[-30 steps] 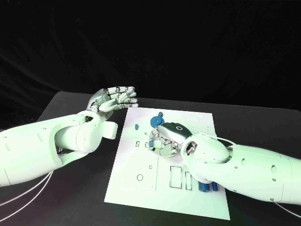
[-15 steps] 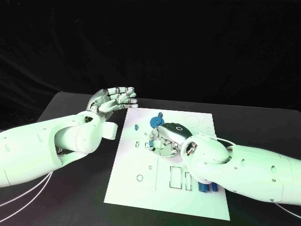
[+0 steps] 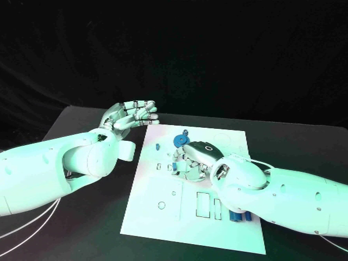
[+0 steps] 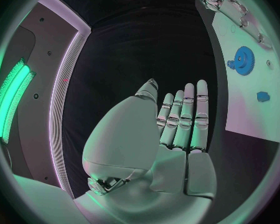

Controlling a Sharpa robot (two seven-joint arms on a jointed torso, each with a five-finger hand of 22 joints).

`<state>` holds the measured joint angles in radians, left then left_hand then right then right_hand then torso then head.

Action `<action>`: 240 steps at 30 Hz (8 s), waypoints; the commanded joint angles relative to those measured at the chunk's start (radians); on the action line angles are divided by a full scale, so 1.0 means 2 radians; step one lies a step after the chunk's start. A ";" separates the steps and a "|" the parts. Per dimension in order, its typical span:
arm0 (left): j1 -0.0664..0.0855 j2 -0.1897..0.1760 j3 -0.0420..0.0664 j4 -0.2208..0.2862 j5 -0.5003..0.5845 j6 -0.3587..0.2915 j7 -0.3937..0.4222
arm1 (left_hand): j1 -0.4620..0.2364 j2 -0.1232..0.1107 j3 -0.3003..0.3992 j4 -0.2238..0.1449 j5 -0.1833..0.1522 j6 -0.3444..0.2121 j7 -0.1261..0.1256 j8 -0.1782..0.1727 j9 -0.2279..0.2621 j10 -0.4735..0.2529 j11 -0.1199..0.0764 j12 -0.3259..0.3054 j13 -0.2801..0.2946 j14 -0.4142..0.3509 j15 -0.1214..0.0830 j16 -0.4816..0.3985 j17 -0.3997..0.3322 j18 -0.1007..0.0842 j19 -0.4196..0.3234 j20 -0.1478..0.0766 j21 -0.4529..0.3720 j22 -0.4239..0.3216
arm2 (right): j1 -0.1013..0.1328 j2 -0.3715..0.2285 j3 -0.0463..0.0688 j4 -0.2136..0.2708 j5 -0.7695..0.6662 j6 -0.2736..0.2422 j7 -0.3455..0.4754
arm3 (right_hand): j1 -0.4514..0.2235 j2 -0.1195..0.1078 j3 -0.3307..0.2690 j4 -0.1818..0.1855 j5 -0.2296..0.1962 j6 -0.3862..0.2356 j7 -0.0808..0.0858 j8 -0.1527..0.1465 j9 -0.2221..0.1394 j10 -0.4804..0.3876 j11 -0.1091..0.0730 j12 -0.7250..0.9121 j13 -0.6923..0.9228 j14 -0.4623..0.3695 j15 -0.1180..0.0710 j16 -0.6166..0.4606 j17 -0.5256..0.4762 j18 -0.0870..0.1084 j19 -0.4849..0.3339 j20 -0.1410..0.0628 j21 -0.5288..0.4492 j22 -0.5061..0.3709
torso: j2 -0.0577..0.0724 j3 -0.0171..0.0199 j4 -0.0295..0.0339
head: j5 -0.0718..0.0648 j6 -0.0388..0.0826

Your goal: Assemble the parts on the task board

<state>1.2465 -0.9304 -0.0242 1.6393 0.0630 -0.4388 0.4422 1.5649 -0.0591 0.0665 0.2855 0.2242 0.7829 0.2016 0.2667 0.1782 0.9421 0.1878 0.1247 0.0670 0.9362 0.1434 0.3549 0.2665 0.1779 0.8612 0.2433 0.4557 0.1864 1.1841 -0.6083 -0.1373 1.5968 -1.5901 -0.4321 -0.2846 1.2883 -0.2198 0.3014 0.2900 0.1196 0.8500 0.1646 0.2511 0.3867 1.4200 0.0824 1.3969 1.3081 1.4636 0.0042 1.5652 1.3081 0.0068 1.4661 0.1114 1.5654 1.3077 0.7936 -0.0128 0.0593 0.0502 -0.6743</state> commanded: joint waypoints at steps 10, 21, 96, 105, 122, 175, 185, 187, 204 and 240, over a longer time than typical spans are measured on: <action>0.000 0.002 0.000 -0.017 -0.131 0.045 -0.099 | -0.052 -0.005 -0.021 0.003 -0.008 0.061 -0.013 0.019 0.005 0.111 -0.037 0.019 0.008 0.125 -0.045 0.062 0.052 0.004 0.083 -0.041 0.066 0.025 | 0.016 -0.050 0.005 0.035 0.134 -0.082 0.152 | 0.016 0.021 -0.056 0.000 0.044 -0.016 0.006 -0.003 -0.007 -0.011 0.006 -0.007 0.036 0.051 0.009 -0.001 0.120 0.005 0.030 0.009 -0.025 0.111 | -0.005 0.0007 -0.0021 | 0.001 0.004; 0.000 0.003 0.000 -0.028 -0.293 0.118 -0.259 | -0.094 0.006 -0.053 0.002 -0.006 0.071 -0.029 0.037 0.025 0.161 -0.063 0.141 0.108 0.227 -0.074 0.400 0.375 -0.014 0.144 -0.076 0.295 0.231 | 0.060 -0.126 0.007 0.049 0.284 -0.049 0.217 | 0.019 0.036 -0.055 -0.001 0.057 0.026 -0.007 0.033 0.007 -0.009 -0.005 -0.005 0.037 0.049 0.001 -0.004 0.112 0.006 0.029 0.003 -0.028 0.110 | -0.018 0.0035 -0.0058 | 0.006 -0.002; 0.019 0.127 -0.009 -0.081 -0.530 0.279 -0.503 | -0.152 0.068 -0.163 0.004 -0.023 0.028 -0.064 0.240 0.208 0.174 -0.092 0.544 0.505 0.302 -0.098 0.575 0.605 -0.054 0.237 -0.089 0.496 0.527 | 0.071 -0.176 0.004 0.043 0.287 -0.033 0.178 | 0.003 0.035 -0.060 0.001 0.089 0.022 -0.020 0.078 0.048 -0.008 -0.018 -0.011 0.032 0.046 -0.012 -0.009 0.100 0.007 0.026 -0.011 -0.034 0.107 | -0.024 0.0076 -0.0050 | 0.009 -0.018; 0.019 0.126 -0.009 -0.081 -0.526 0.279 -0.503 | -0.143 0.075 -0.162 0.004 -0.016 0.029 -0.066 0.244 0.214 0.175 -0.094 0.545 0.507 0.303 -0.099 0.576 0.607 -0.054 0.237 -0.089 0.496 0.528 | 0.071 -0.175 0.004 0.042 0.287 -0.033 0.177 | 0.002 0.036 -0.060 0.000 0.091 0.022 -0.020 0.079 0.049 -0.008 -0.018 -0.011 0.032 0.046 -0.012 -0.009 0.100 0.007 0.026 -0.011 -0.034 0.107 | -0.023 0.0076 -0.0046 | 0.009 -0.018; 0.019 0.126 -0.009 -0.081 -0.501 0.275 -0.506 | -0.115 0.082 -0.126 0.005 -0.010 0.026 -0.072 0.244 0.225 0.177 -0.099 0.547 0.512 0.304 -0.104 0.580 0.612 -0.054 0.239 -0.090 0.498 0.533 | 0.069 -0.173 0.004 0.040 0.287 -0.033 0.177 | 0.003 0.036 -0.059 0.000 0.093 0.022 -0.021 0.080 0.050 -0.008 -0.018 -0.011 0.032 0.046 -0.012 -0.009 0.099 0.007 0.026 -0.011 -0.034 0.107 | -0.023 0.0080 -0.0050 | 0.010 -0.018; 0.019 0.097 -0.007 -0.041 -0.542 0.247 -0.477 | -0.160 -0.088 0.424 -0.082 -0.015 0.025 -0.063 0.230 0.294 0.181 -0.094 0.528 0.508 0.307 -0.101 0.585 0.623 -0.055 0.240 -0.092 0.503 0.546 | 0.065 -0.174 0.004 0.041 0.287 -0.041 0.184 | 0.002 0.037 -0.057 0.001 0.097 0.020 -0.021 0.081 0.052 -0.008 -0.019 -0.011 0.032 0.046 -0.013 -0.009 0.099 0.008 0.025 -0.011 -0.036 0.106 | -0.023 0.0083 -0.0046 | 0.009 -0.020; 0.019 0.107 -0.007 -0.045 -0.596 0.257 -0.489 | -0.163 -0.092 0.427 -0.086 -0.015 0.028 -0.064 0.231 0.297 0.188 -0.096 0.536 0.517 0.309 -0.102 0.588 0.626 -0.058 0.249 -0.093 0.507 0.557 | 0.065 -0.174 0.004 0.040 0.287 -0.042 0.185 | 0.001 0.037 -0.057 0.001 0.098 0.020 -0.021 0.081 0.053 -0.007 -0.019 -0.011 0.033 0.046 -0.013 -0.010 0.099 0.008 0.025 -0.011 -0.036 0.106 | -0.023 0.0082 -0.0045 | 0.010 -0.021; 0.019 0.110 -0.007 -0.047 -0.602 0.261 -0.492 | -0.163 -0.093 0.427 -0.087 -0.014 0.029 -0.065 0.232 0.297 0.189 -0.096 0.536 0.518 0.309 -0.102 0.589 0.627 -0.058 0.250 -0.093 0.508 0.559 | 0.065 -0.173 0.004 0.040 0.287 -0.042 0.185 | 0.001 0.037 -0.057 0.001 0.098 0.020 -0.021 0.081 0.053 -0.007 -0.019 -0.011 0.033 0.046 -0.013 -0.010 0.099 0.008 0.025 -0.011 -0.036 0.106 | -0.023 0.0079 -0.0044 | 0.010 -0.021; 0.018 0.123 -0.007 -0.067 -0.614 0.297 -0.511 | -0.168 -0.096 0.430 -0.088 -0.013 0.032 -0.066 0.234 0.300 0.193 -0.097 0.539 0.520 0.310 -0.103 0.590 0.629 -0.059 0.253 -0.094 0.510 0.562 | 0.064 -0.173 0.004 0.040 0.287 -0.043 0.185 | 0.000 0.038 -0.057 0.001 0.098 0.019 -0.021 0.082 0.053 -0.008 -0.019 -0.011 0.032 0.046 -0.013 -0.010 0.099 0.008 0.025 -0.011 -0.036 0.106 | -0.023 0.0076 -0.0051 | 0.010 -0.025; 0.018 0.124 -0.008 -0.066 -0.610 0.306 -0.516 | -0.179 -0.101 0.431 -0.087 -0.015 0.036 -0.071 0.240 0.309 0.198 -0.100 0.541 0.523 0.311 -0.105 0.593 0.632 -0.060 0.255 -0.094 0.511 0.565 | 0.063 -0.173 0.004 0.040 0.287 -0.045 0.186 | -0.003 0.039 -0.057 0.001 0.100 0.019 -0.021 0.082 0.054 -0.008 -0.019 -0.012 0.032 0.046 -0.013 -0.010 0.098 0.008 0.024 -0.011 -0.037 0.105 | -0.023 0.0080 -0.0047 | 0.010 -0.026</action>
<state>1.2835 -0.6845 -0.0385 1.5054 -1.1561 0.1622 -0.5852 1.2150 -0.2661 0.7686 0.2732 0.1918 0.8440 0.0725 0.7429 0.7955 1.3299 -0.0143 1.2005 1.1112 1.4650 -0.0605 1.5361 1.3073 0.0762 1.3661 0.0543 1.4743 1.3079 1.3113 -0.9549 -0.1292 1.6765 -1.0085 -0.5209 0.0787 1.2920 -0.1418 0.1862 0.2922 0.3158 0.8950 0.1232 0.4101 0.4938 1.4044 0.0520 1.3797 1.3074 1.4648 -0.0128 1.5498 1.3075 0.0068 1.4645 0.0950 1.4949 1.3074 0.7482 0.0034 0.0498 0.0698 -0.7267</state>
